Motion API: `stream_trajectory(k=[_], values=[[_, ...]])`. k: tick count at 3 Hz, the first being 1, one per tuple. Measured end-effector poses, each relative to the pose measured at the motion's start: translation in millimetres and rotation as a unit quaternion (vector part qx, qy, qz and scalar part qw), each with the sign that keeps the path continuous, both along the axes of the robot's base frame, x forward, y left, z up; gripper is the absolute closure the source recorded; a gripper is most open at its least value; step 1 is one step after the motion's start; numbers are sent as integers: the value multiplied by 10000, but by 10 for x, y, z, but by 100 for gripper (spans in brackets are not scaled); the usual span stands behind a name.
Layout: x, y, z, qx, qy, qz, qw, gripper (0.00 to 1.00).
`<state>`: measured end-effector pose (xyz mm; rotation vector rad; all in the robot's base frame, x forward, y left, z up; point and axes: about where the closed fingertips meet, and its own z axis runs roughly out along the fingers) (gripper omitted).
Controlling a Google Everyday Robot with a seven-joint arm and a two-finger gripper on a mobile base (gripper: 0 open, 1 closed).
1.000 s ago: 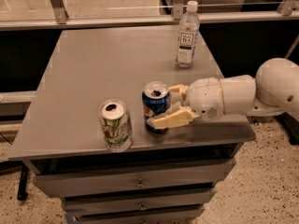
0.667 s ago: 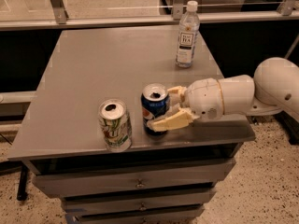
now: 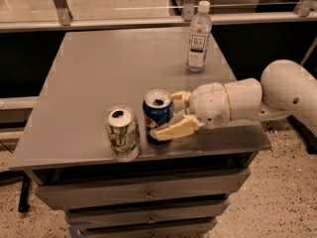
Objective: Move pepsi can near 7up can
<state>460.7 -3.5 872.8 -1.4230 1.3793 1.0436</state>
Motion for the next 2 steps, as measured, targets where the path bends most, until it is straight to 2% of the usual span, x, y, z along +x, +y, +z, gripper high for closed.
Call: stream_trajectory(k=[2], values=[[-82,98,23,65,-8,190,9998,36]])
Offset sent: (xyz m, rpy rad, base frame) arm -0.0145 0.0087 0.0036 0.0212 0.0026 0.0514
